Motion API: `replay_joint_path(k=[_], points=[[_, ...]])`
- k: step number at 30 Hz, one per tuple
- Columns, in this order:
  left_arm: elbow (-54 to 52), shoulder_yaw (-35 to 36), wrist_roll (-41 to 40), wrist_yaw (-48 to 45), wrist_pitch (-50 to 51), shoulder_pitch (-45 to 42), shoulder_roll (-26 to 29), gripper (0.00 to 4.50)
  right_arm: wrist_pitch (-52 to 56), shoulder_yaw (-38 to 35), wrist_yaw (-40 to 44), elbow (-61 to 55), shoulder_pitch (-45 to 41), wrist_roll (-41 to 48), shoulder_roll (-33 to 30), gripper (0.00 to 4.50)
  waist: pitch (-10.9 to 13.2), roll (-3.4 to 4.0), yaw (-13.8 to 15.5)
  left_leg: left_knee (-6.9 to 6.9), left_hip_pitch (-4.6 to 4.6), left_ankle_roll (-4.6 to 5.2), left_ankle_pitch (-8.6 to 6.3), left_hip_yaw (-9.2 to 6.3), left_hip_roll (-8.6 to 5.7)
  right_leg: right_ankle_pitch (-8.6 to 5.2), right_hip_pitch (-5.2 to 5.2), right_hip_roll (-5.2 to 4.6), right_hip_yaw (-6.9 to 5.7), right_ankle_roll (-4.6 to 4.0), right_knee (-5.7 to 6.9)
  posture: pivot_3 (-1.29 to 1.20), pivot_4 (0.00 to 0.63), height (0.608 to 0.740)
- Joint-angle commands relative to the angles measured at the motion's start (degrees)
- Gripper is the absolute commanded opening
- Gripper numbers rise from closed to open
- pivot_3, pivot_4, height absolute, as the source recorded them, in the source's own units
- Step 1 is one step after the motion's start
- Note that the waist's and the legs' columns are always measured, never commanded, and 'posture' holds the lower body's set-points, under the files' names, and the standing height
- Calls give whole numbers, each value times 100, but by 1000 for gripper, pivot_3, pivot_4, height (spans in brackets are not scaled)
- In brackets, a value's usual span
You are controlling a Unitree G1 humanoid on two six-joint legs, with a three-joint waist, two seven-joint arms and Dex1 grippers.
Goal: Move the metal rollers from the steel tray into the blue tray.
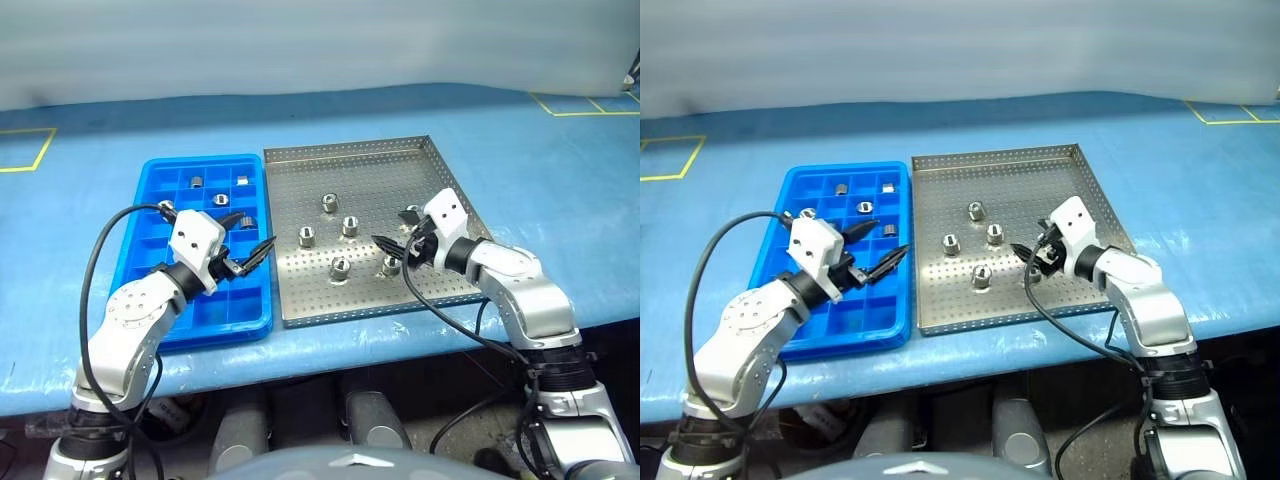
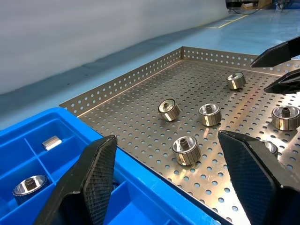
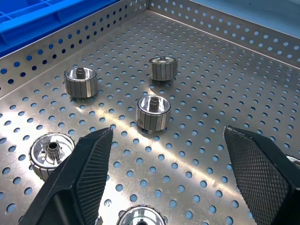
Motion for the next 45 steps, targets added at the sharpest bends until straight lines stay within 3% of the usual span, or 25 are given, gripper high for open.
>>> replay_joint_path(k=[1,13,17,22,27,36,45], points=[[-58,64,-42,16,-4,-104,-12,3750,-160,-66,-54,-120,-98,-12,27,3971,0,0,0,0,0,0,0,0,-1,0,0,0,0,0,0,-192,150,740],[237,-94,-29,-53,502,-630,69,3750,-208,-78,-234,-409,181,-12,204,3971,-1,1,-71,3,0,0,0,0,-5,0,2,1,-1,1,1,-251,150,740],[423,-260,-552,10,1875,-1432,-154,3750,-245,-71,-351,-496,274,-24,285,3971,0,0,-87,9,-1,0,0,-3,-10,1,4,6,-2,3,4,-262,150,740],[1182,-891,-220,-115,2644,-2331,115,3750,-284,8,-537,-524,389,-122,403,3971,-1,1,-224,14,1,0,1,-5,-15,3,8,13,1,7,6,-289,150,740],[2106,-1633,222,-615,2717,-2978,574,3750,-380,12,-681,-636,526,-116,548,3971,-1,2,-465,6,0,0,1,-8,-10,2,2,21,7,6,8,-311,150,740],[3619,-2030,824,-968,2264,-3426,497,3750,-481,141,-769,-746,748,-180,696,3971,-6,10,-727,5,10,0,1,-24,-11,3,8,19,14,7,8,-349,150,740],[3919,-2200,1327,-1093,2142,-3473,407,3750,-491,102,-895,-763,697,-174,735,3971,-17,28,-965,-7,92,-2,0,-24,-5,1,80,10,23,11,6,-345,150,740]])
